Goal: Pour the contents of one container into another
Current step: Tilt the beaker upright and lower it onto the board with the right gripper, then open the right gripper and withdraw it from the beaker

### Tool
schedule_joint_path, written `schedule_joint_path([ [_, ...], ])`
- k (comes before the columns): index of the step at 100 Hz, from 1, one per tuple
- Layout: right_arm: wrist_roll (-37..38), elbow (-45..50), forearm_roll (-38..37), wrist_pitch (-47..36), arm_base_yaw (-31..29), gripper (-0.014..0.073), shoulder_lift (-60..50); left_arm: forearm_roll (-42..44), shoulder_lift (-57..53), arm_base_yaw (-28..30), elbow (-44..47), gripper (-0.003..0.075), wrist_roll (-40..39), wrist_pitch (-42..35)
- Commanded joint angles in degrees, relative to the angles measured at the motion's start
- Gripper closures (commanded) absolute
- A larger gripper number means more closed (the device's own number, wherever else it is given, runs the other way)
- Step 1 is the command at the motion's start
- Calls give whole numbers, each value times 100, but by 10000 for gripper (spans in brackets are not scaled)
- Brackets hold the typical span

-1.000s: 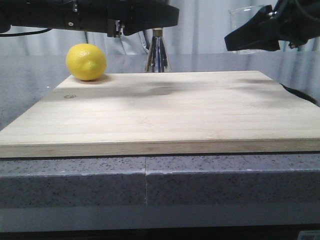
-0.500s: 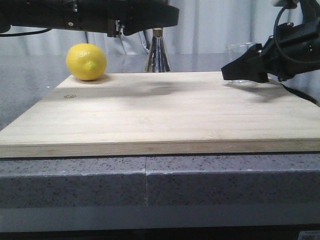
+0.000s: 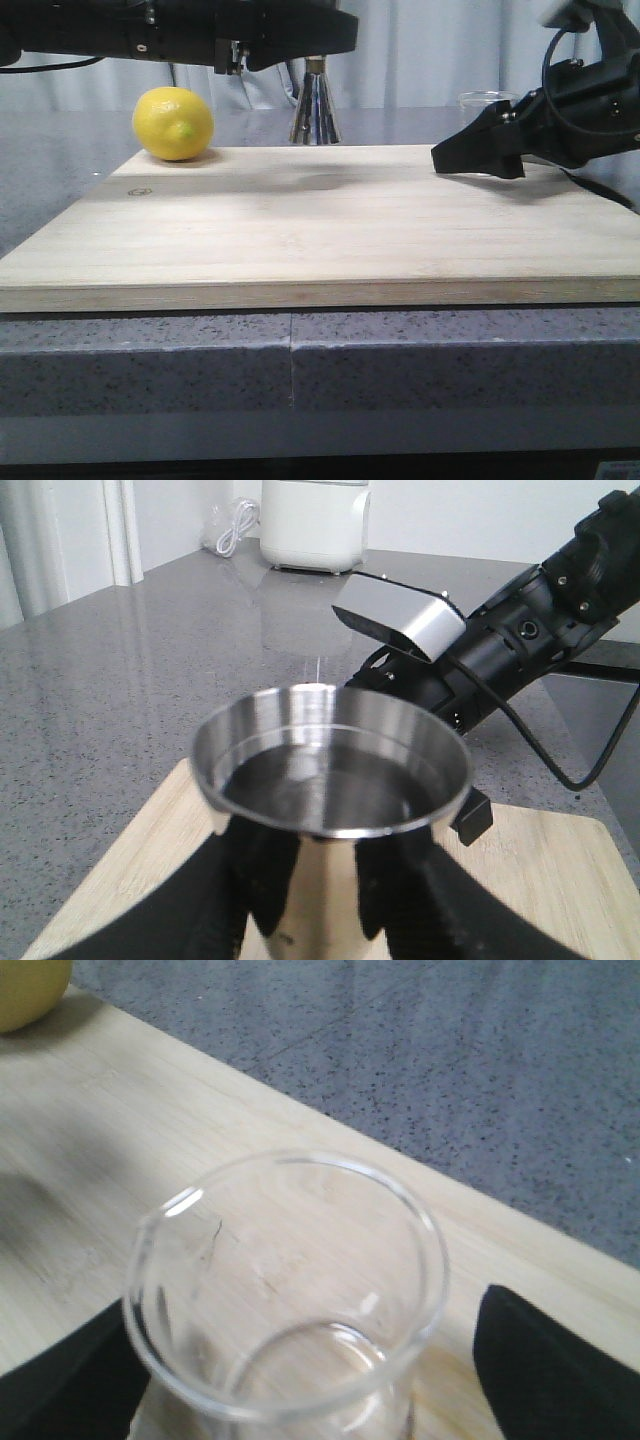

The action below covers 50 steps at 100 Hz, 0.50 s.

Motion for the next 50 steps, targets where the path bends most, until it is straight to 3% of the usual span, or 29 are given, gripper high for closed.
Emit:
schedule_joint_path([
  [1,413,-136,-109,9,-35,-15,-467,-529,-301,-22,-173,461,-46,584],
  [16,1519,-136,-927,689,-35,-15,-975,-529,-301,-22,-173,461,-46,584],
  [24,2510,-136,-1776,1024,-35,-15,-1282,-529,-301,-22,-173,461,-46,584],
  [37,4098,-136,-3070,1078,-35,-15,-1786,-529,-301,-22,-173,461,-46,584],
  [50,5404,-136,-3885,1176,-35,-14,-2199,-529,-301,-22,-173,461,-46,584],
])
